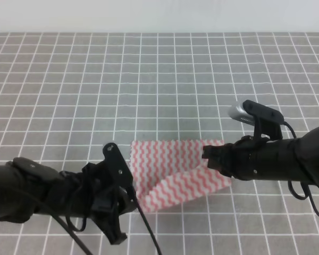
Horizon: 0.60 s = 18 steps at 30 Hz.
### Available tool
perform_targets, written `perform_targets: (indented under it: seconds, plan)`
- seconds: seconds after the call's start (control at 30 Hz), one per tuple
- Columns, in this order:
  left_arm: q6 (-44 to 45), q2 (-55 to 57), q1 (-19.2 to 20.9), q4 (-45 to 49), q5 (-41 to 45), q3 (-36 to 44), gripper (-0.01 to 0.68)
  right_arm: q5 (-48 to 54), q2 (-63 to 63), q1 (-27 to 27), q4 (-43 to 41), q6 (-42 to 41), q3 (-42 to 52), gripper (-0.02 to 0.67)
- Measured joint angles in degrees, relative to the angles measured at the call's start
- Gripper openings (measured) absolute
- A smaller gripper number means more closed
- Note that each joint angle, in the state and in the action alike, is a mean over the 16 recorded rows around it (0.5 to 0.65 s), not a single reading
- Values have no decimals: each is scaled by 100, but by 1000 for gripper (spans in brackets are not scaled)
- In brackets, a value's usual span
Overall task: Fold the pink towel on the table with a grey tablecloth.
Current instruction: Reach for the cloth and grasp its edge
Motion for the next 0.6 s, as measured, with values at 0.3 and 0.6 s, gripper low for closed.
perform_targets:
  seconds: [0.3, 0.6]
  plan:
    - [-7, 3, 0, -645, -319, -226, -1, -262, 0, 0, 15, 8, -1, -15]
    - [-22, 148, 1, -861, -565, -624, -2, -554, 6, 1, 24, 4, -1, -15]
